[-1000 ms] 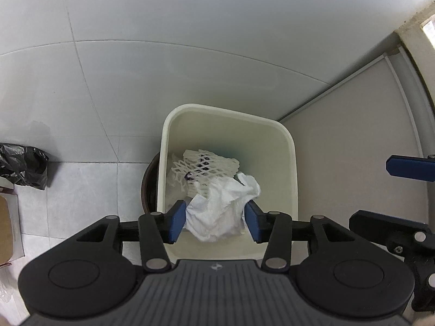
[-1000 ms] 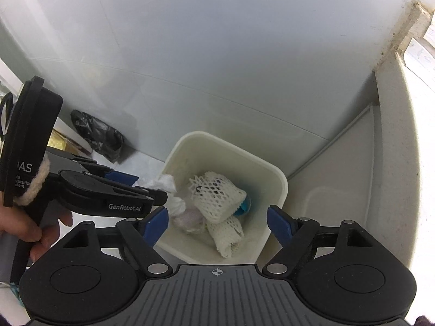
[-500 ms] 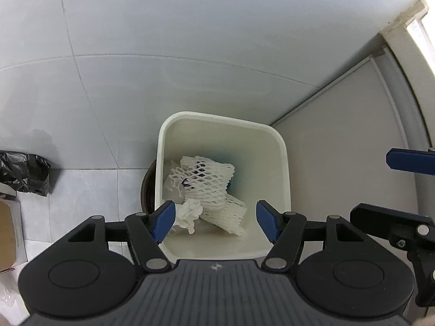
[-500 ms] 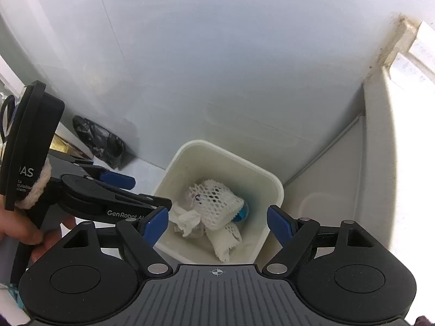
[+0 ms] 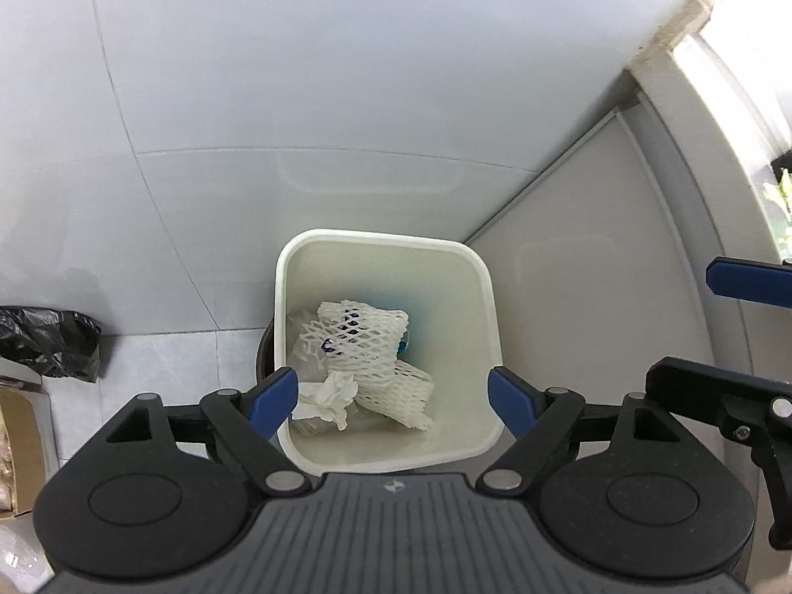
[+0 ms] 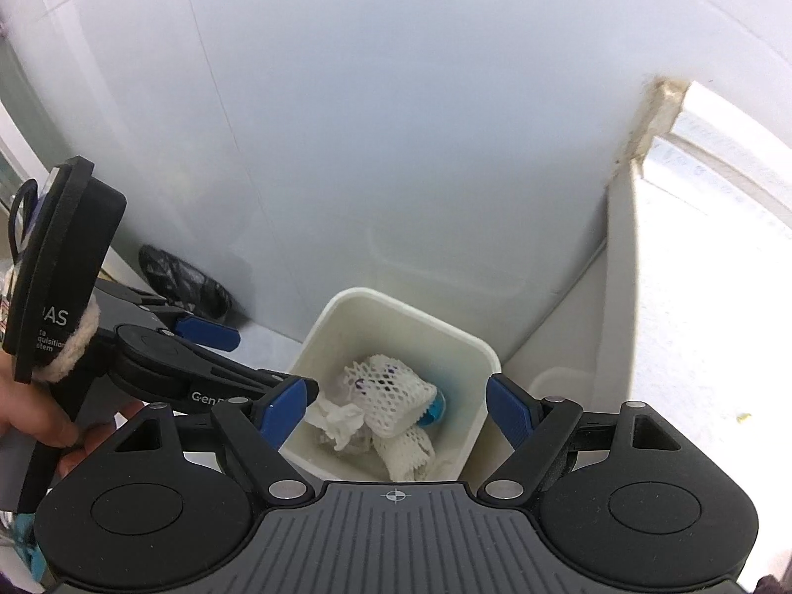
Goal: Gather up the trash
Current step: 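Move both open tools back toward the counter clutter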
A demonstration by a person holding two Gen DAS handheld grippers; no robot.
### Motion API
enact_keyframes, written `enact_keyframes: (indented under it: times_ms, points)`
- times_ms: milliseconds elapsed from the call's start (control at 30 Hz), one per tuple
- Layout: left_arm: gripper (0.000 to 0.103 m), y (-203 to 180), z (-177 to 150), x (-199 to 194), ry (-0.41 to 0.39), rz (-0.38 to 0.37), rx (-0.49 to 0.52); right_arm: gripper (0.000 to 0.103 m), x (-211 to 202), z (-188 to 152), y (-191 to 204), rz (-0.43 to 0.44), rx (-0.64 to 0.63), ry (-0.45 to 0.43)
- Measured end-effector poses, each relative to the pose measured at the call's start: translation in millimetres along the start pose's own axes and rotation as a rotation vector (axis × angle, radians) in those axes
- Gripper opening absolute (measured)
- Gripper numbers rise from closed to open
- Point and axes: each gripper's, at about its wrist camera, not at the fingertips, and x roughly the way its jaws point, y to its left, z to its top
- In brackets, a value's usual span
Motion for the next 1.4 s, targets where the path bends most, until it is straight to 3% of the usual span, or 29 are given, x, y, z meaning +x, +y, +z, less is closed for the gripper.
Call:
enact_keyframes:
  times_ms: [133, 400, 600, 800, 1067, 1400]
  points:
    - [0.092, -4, -1, -10, -0.014, 0.004, 0.007, 0.087, -13, -5, 0, -0.005, 0.01, -0.031]
    - [0.099, -11, -6, -33, -0.055, -0.001, 0.011, 0.088, -42, -20, -1, -0.019, 0.032, -0.086]
    - [0.099, -27, -4, -53, -0.086, 0.019, 0.054, 0.091, -72, -38, -7, -0.076, 0.072, -0.153]
    - [0.101, -50, 4, -70, -0.127, -0.008, 0.093, 0.092, -115, -61, -33, -0.169, 0.173, -0.224]
    - [0.101, -109, 20, -82, -0.172, -0.068, 0.204, 0.093, -160, -107, -89, -0.331, 0.346, -0.288]
    - [0.101, -219, 26, -67, -0.167, -0.153, 0.404, 0.093, -201, -182, -168, -0.476, 0.625, -0.32]
